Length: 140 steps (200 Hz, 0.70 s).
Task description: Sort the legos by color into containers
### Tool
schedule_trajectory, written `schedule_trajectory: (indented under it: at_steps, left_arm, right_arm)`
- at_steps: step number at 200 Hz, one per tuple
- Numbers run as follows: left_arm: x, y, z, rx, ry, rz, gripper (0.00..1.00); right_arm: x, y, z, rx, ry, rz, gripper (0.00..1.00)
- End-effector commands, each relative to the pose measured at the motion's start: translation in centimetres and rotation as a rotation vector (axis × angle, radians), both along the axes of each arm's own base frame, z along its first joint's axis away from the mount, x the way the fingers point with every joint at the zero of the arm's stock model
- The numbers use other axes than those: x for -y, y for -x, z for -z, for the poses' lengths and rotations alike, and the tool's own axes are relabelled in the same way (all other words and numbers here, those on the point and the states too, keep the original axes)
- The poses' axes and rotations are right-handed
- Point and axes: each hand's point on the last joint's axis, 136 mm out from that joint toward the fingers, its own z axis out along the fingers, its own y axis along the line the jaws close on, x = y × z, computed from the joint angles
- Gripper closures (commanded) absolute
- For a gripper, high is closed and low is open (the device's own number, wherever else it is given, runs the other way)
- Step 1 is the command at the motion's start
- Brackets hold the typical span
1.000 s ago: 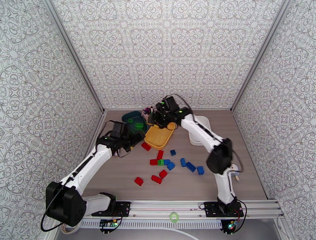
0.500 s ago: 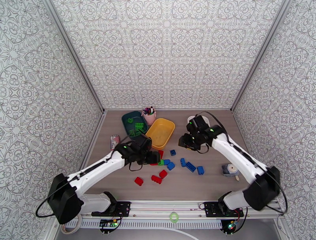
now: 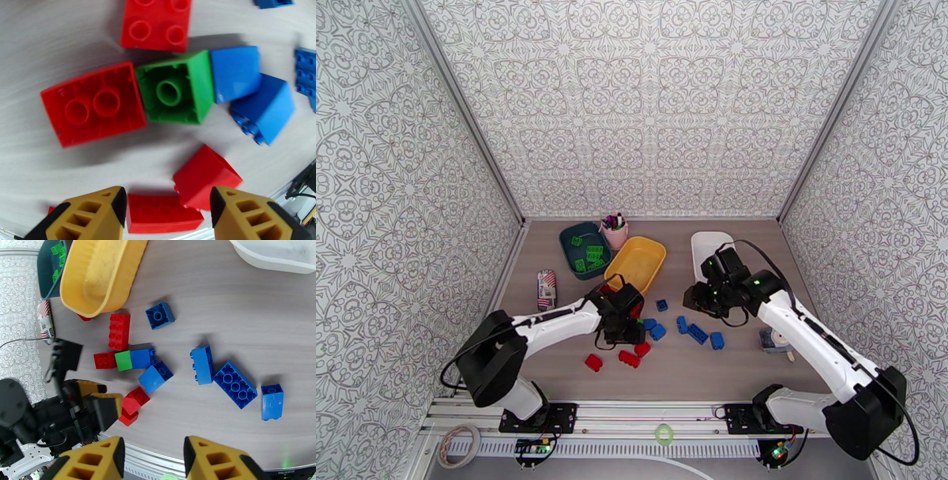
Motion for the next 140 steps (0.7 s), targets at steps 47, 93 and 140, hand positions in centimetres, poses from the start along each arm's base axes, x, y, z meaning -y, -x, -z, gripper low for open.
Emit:
schedule_trajectory:
  at_steps: [47,93,140]
  left_arm:
    - [2.0,-2.7,0.9,0.014,0.032,-0.029,0.31]
    - [2.0,-4.4,1.2,0.014,0.046,-0.063,0.29]
    - [2.2,-6.0,1.0,0.022,0.065,-0.088,0.30]
  right_arm:
    - [0.7,0.6,0.1,0.002,0.005,0.035,0.54]
    - [0.6,0.4,-0.1,0.003,0.010,0.028,0.54]
    - [0.4,0.2,0.1,-0.002,0.011,0.025,0.54]
